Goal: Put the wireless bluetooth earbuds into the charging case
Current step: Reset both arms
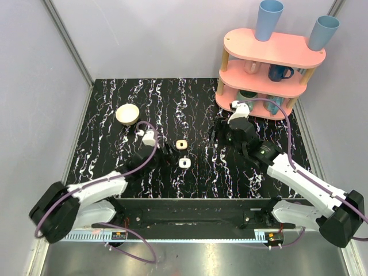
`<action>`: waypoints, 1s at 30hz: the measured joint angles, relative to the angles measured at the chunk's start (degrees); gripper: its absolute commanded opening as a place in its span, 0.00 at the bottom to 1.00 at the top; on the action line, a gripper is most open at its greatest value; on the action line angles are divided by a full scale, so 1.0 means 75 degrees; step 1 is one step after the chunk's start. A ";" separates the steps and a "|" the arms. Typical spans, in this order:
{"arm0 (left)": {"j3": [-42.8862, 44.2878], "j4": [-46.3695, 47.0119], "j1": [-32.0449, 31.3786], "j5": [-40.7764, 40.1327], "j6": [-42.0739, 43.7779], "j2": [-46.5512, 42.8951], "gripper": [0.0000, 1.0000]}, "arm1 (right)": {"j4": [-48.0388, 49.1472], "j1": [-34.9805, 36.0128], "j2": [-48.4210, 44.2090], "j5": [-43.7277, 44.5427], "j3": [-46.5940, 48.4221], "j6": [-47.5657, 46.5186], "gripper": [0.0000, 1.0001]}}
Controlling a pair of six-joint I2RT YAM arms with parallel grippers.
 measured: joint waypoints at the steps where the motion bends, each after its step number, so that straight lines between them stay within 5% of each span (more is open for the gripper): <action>1: 0.0131 -0.0361 0.0006 -0.0221 0.0169 -0.0286 0.99 | 0.0003 -0.0090 0.0015 0.0026 -0.0006 -0.0035 0.94; 5: 0.0565 -0.1256 0.0023 -0.0973 0.0921 -0.1402 0.99 | 0.0006 -0.0857 0.0015 -0.0023 -0.0122 -0.0178 1.00; 9: 0.0769 -0.1542 0.0029 -0.1486 0.1818 -0.2439 0.99 | 0.0000 -0.2629 0.0131 -0.0440 -0.0391 -0.0242 1.00; 15: 0.1428 -0.1757 0.0026 -0.2171 0.2710 -0.2862 0.99 | 0.0233 -0.4540 0.0854 -0.0912 -0.0845 -0.0239 1.00; 30: 0.2005 -0.1862 0.0026 -0.3824 0.3357 -0.1958 0.99 | 0.2661 -0.4800 0.0807 0.0574 -0.2451 -0.1445 1.00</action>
